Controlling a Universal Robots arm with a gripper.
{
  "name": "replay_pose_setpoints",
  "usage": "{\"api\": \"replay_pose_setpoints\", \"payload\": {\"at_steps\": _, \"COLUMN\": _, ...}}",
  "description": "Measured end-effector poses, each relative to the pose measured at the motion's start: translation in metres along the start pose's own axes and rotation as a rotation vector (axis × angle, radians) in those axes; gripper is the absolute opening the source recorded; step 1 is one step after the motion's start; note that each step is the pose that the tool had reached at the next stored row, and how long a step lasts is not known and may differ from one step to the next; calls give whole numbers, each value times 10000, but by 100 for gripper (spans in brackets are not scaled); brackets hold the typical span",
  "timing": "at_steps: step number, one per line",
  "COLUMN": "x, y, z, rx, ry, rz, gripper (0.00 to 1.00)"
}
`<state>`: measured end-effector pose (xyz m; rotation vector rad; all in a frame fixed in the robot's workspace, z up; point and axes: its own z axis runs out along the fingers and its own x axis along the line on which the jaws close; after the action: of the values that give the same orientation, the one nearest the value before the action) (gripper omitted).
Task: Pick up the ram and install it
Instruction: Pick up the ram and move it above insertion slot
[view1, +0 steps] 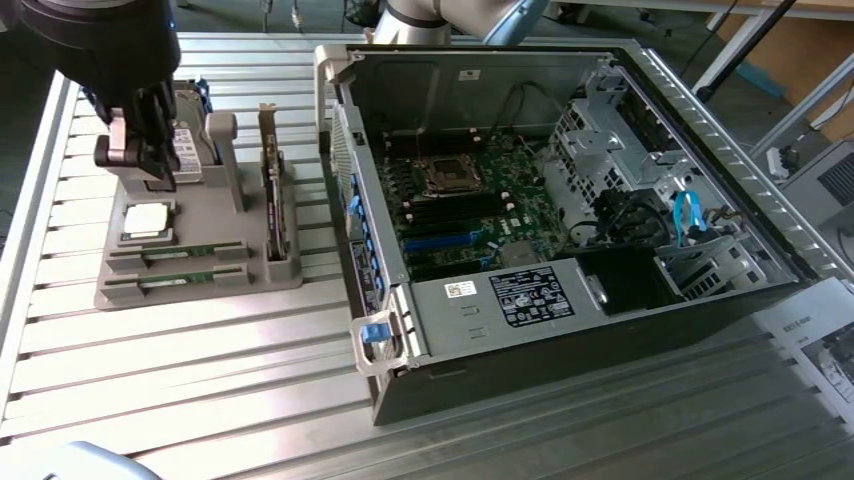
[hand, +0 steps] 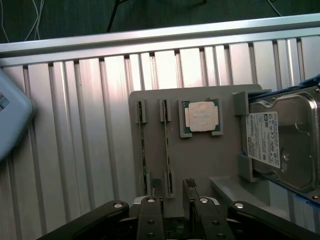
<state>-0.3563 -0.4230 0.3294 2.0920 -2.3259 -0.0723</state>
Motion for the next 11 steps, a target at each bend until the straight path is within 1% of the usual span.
{"api": "replay_pose_setpoints", "payload": {"at_steps": 11, "x": 2, "y": -5, "z": 122, "rx": 0, "ry": 0, "rz": 0, "gripper": 30}}
